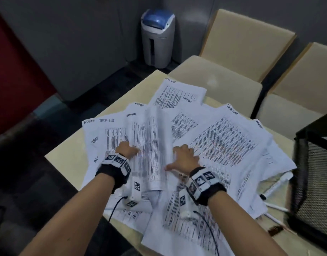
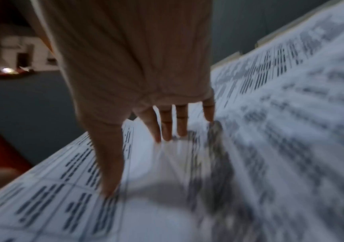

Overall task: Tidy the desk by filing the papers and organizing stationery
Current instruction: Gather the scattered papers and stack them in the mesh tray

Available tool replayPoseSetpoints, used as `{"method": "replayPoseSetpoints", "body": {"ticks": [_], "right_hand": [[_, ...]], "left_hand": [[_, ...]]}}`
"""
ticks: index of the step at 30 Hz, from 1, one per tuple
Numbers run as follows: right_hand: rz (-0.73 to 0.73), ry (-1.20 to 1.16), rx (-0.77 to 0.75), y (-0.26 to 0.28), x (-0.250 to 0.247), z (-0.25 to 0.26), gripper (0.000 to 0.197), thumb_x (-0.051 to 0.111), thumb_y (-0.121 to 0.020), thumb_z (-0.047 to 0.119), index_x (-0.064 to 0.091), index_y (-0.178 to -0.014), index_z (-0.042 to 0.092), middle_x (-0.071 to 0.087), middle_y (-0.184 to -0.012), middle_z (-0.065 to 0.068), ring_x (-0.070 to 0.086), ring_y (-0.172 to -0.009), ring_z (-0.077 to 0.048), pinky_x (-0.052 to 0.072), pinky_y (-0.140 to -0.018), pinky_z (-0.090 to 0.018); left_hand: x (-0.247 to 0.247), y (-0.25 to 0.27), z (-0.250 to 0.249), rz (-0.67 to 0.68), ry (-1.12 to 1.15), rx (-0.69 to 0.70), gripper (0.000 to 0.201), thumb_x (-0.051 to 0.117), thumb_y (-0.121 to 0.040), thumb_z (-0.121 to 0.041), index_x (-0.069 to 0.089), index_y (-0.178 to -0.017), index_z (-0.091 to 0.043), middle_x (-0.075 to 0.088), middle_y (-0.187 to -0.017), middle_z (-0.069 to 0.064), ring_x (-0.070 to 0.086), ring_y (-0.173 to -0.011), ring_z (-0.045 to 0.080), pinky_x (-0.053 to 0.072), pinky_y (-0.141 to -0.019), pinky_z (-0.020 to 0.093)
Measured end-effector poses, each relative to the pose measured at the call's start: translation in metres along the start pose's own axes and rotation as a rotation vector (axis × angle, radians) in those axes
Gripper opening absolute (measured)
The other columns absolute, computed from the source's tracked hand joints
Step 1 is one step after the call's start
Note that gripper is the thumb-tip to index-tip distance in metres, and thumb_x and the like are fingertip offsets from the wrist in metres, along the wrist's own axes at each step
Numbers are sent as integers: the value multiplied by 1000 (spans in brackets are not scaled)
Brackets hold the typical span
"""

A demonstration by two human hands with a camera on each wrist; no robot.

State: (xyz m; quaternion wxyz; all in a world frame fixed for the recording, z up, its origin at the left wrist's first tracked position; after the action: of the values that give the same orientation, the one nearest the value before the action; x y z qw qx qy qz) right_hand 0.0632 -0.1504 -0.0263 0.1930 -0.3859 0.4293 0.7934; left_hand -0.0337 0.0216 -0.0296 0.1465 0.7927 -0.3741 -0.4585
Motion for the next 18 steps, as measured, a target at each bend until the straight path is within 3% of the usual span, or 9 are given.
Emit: {"method": "replayPoseSetpoints", "body": {"ticks": [2,4,6,8,10,12,15,17,18], "right_hand": [[25,124,58,9,-12,-30,92,77,-64,47,30,-137,15,30,-145,-11,24,-136,-35,17,-110,-61],[4,195,136,20,-15,-62,99,80,-62,42,24,-139,16,33,-144,-11,26,-136,-35,14,-111,-62],[-3,158,179,30,-10,-79,90,81,-62,37,30,-132,15,44,-135,-11,32,-131,-33,17,-111,-61],[-12,135,182,33,-6,-84,75,82,-61,38,40,-121,18,43,-130,-10,32,-128,-32,21,-109,-59],[-58,141,163,31,-8,-84,71,83,-58,39,45,-115,21,35,-133,-10,29,-128,-32,23,-109,-58],[-92,145,149,28,-10,-85,90,85,-55,42,38,-129,22,31,-139,-10,29,-130,-33,25,-109,-55],[-98,80,176,28,-12,-84,105,85,-55,41,26,-137,12,43,-138,-11,43,-125,-32,24,-110,-50],[-69,61,171,29,-10,-82,85,82,-64,33,32,-129,8,61,-116,-8,59,-106,-28,32,-104,-44],[-46,78,154,30,-14,-83,65,78,-71,29,41,-121,9,65,-105,-8,61,-98,-27,39,-96,-39]], "left_hand": [[-7,-2,7,-40,40,61,27,53,-89,-9,58,-109,8,61,-103,23,59,-94,35,48,-86,42],[-15,-3,14,-97,-12,103,16,48,-92,-8,59,-96,2,56,-89,17,52,-86,30,46,-83,41],[-19,-6,20,-137,-62,123,19,43,-93,-7,49,-75,-7,49,-75,12,47,-83,27,40,-74,36],[-19,-9,25,-169,21,144,26,42,-93,-7,42,-67,-12,44,-68,8,46,-80,25,35,-70,31],[-19,-13,27,-160,250,145,18,43,-93,-8,47,-75,-11,46,-71,8,48,-80,25,38,-71,32],[-23,-10,18,-117,513,149,9,44,-93,-7,53,-96,-8,51,-80,10,50,-83,24,41,-75,35],[-30,-8,2,-84,700,175,29,47,-91,-6,55,-118,-6,61,-99,11,58,-97,28,46,-92,40],[-26,-3,-5,-18,671,196,33,49,-88,-5,54,-121,-2,62,-102,8,58,-106,29,45,-98,43],[-22,4,-8,33,597,207,29,50,-90,-8,56,-117,-2,61,-100,8,57,-103,27,45,-96,40]]}}
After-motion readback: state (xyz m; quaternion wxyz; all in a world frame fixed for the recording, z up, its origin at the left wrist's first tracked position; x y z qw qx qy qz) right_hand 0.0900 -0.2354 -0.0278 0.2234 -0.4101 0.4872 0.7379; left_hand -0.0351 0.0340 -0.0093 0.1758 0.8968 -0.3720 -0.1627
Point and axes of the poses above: each hand's wrist, its own y-axis away from the middle knuckle, its own x-axis out of the palm, z = x × y, the point moved 1 cm from there along -y, towards the middle knuckle
